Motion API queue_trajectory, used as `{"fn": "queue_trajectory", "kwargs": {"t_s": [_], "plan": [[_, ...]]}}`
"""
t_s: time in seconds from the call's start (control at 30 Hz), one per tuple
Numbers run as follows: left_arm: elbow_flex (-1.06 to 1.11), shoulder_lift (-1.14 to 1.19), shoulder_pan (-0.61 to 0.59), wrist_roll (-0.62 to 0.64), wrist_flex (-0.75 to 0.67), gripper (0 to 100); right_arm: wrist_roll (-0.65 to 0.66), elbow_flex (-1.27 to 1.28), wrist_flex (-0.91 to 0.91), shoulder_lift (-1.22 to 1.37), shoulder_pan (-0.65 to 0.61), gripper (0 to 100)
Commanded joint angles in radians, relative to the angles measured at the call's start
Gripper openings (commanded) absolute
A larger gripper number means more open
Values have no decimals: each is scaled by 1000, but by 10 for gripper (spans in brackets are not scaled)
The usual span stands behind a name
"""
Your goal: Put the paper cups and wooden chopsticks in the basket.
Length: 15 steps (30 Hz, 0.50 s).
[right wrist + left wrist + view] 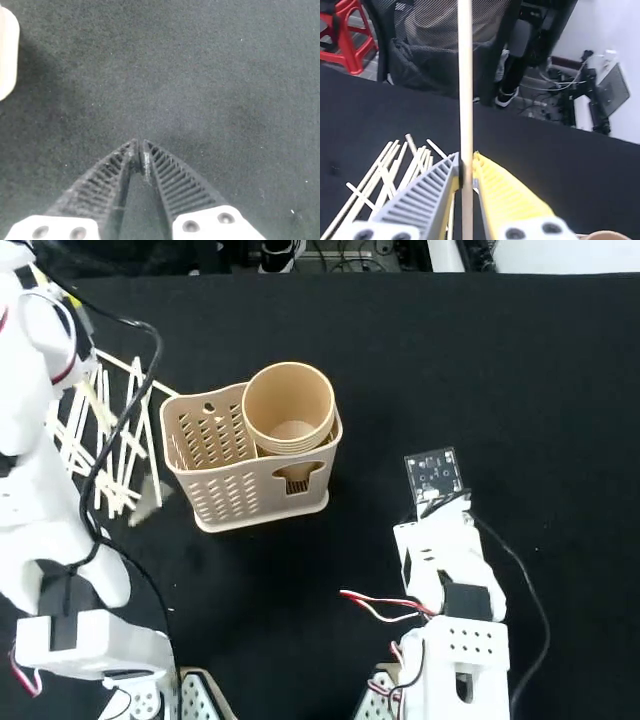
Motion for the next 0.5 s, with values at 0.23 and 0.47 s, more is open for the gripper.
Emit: {"fn": "queue_trajectory", "kwargs": {"t_s": [0.23,0.47], "plan": [[-4,-35,61,155,5,28,8,1,-12,-12,9,18],[133,-166,217,166,6,28,8,1,-12,-12,9,18]]}}
